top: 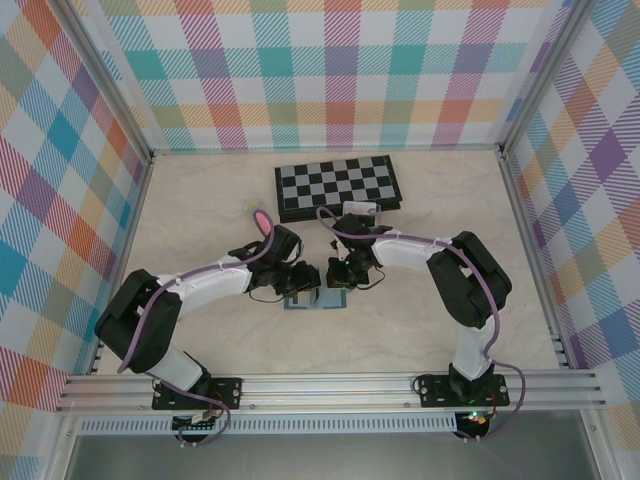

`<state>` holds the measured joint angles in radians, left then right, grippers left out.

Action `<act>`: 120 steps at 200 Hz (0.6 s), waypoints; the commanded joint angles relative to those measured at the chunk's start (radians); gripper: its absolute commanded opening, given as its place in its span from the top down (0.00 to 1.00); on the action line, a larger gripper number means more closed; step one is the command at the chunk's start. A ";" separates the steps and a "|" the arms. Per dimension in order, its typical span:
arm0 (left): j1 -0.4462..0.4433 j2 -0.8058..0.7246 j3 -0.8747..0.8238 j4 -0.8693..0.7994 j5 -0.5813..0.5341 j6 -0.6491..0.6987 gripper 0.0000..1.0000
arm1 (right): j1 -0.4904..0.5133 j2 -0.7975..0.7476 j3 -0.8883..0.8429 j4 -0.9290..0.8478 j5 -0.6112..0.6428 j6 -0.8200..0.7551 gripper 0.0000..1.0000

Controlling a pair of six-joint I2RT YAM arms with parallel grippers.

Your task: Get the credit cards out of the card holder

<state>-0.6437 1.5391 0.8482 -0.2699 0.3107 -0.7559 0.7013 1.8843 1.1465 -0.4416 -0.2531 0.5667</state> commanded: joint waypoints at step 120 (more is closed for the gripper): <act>-0.002 -0.132 0.069 -0.338 -0.310 0.046 0.55 | -0.009 -0.025 -0.007 -0.056 0.046 -0.011 0.87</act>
<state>-0.6434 1.4708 0.9207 -0.5770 0.0383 -0.6983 0.7002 1.8835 1.1484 -0.4454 -0.2470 0.5640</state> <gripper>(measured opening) 0.447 0.133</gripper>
